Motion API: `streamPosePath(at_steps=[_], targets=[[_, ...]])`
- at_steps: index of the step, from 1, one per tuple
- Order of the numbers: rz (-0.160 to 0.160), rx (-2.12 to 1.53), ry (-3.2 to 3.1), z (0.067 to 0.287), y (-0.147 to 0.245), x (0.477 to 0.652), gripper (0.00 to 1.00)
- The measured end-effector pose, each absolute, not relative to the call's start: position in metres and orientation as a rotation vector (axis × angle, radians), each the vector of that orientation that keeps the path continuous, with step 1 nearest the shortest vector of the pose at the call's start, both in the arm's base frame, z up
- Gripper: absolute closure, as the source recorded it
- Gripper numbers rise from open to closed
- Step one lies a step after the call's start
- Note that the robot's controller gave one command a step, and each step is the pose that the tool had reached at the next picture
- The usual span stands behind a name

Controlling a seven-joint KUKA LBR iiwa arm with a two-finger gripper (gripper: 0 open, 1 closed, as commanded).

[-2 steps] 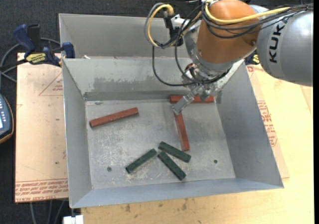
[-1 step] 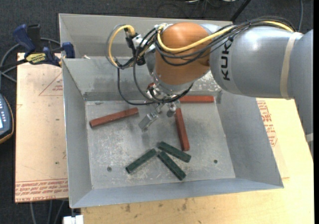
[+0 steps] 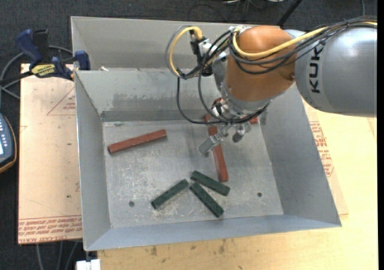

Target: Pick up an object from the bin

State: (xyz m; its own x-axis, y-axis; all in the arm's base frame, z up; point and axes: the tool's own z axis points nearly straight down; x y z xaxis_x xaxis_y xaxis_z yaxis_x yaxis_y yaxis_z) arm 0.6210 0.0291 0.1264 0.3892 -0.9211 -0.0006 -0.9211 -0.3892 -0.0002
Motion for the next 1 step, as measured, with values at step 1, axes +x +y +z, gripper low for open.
streamPosePath(at_steps=[1], targets=[[0.006, -2.537, 1.855, 0.0672, -0.0231, 0.6208, 0.00]])
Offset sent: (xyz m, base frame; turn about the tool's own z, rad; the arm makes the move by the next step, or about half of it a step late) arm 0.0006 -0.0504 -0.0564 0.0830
